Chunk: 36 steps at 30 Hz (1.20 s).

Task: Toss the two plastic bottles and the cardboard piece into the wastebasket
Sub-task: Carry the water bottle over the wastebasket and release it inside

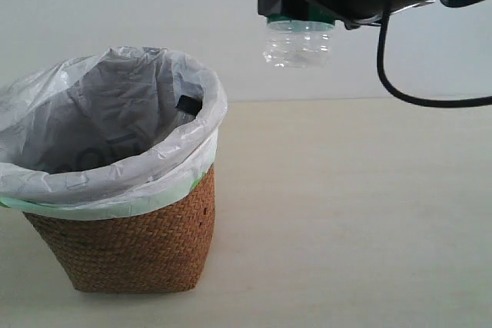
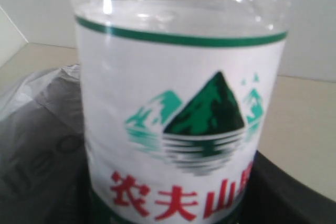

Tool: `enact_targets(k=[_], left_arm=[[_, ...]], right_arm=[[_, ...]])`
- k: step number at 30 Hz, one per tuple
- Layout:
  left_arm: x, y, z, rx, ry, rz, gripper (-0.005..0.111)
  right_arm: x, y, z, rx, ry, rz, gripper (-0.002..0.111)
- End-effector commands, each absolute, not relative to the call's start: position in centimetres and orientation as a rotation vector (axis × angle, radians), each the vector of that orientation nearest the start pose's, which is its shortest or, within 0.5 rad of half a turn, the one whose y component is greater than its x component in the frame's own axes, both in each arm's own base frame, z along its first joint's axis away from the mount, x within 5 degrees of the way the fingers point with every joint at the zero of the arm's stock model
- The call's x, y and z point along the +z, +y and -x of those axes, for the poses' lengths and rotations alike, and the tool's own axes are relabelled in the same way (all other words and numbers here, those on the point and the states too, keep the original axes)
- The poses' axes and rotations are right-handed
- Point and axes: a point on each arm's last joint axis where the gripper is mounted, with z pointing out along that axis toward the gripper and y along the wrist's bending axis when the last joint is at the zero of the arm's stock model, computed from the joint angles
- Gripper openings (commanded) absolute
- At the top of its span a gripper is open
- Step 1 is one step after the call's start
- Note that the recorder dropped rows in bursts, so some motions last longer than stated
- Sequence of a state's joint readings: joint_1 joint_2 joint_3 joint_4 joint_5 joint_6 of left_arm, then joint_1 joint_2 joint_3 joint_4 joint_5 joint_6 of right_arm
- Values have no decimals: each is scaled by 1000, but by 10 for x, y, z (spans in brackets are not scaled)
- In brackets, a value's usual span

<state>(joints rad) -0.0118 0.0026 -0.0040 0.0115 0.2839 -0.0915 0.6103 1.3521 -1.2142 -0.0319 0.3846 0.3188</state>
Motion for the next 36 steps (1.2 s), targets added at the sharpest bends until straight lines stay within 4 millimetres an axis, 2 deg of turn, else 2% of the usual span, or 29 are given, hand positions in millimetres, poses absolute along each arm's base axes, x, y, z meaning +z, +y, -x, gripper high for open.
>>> enact_targets(k=[1, 7, 10, 14, 17, 22, 29, 36], left_arm=[[188, 0, -55, -62, 1760, 66, 4], [188, 0, -55, -62, 1760, 66, 4], [188, 0, -55, -62, 1760, 66, 4], [188, 0, -55, -62, 1760, 66, 4], [188, 0, -55, -62, 1760, 66, 4], [188, 0, -55, -62, 1760, 66, 4], [188, 0, -55, -62, 1760, 66, 4], [188, 0, -55, -62, 1760, 66, 4]], right_arm=[[375, 162, -262, 487, 2074, 292, 4], [372, 159, -262, 454, 2102, 302, 4], [370, 153, -263, 358, 2123, 296, 4], [366, 136, -266, 106, 2165, 275, 4], [364, 118, -266, -124, 2199, 187, 4], [365, 100, -264, -373, 2216, 129, 4], [363, 85, -264, -470, 2248, 61, 4], [341, 67, -269, -499, 2295, 38, 4]])
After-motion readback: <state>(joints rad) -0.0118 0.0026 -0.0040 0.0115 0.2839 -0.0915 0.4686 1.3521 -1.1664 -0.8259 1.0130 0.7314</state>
